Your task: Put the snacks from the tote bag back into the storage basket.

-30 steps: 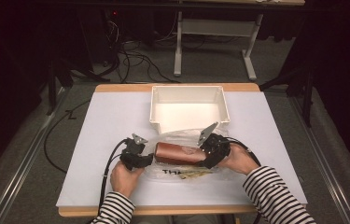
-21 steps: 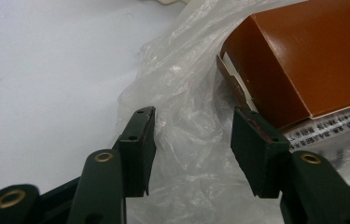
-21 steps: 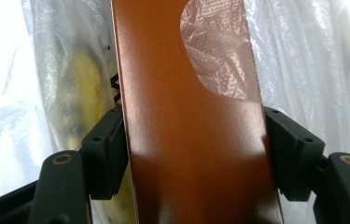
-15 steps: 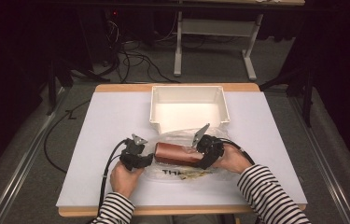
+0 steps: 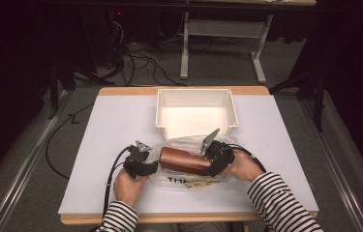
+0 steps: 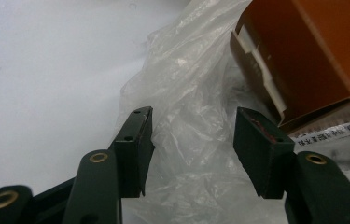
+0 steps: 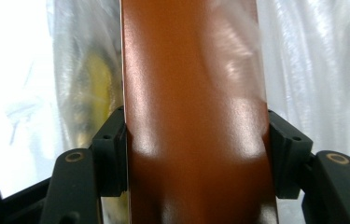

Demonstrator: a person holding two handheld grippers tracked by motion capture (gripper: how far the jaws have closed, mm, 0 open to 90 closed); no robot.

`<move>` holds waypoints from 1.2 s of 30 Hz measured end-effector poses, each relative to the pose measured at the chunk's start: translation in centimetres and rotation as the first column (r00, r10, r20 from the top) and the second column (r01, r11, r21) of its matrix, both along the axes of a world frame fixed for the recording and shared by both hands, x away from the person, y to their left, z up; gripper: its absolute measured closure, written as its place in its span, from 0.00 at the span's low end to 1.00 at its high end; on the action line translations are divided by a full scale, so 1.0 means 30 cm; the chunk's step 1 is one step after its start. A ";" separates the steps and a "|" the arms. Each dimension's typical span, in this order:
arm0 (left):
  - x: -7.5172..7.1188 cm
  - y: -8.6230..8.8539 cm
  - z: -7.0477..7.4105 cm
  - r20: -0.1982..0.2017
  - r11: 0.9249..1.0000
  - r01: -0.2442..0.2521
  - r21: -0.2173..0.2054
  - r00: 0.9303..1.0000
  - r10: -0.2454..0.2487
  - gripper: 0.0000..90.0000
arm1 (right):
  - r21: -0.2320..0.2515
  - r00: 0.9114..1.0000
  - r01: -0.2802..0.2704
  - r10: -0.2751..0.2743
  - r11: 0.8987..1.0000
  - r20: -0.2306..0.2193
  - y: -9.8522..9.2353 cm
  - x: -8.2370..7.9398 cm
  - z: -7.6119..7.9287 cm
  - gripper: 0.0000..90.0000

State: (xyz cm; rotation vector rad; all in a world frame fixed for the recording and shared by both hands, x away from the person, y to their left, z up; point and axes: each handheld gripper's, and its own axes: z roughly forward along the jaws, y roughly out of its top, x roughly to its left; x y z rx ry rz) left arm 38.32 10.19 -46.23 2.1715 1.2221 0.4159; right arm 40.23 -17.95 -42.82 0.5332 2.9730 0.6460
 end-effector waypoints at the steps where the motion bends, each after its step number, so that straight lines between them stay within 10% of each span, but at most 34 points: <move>1: -0.001 0.003 0.000 -0.003 1.000 0.003 -0.002 1.000 -0.003 0.53 | 0.001 1.000 0.000 0.000 1.000 -0.001 -0.002 -0.004 0.005 0.42; 36: -0.006 -0.003 -0.028 0.007 1.000 0.025 0.009 1.000 -0.025 0.52 | 0.129 0.998 0.062 -0.060 0.990 -0.016 -0.086 -0.065 0.108 0.42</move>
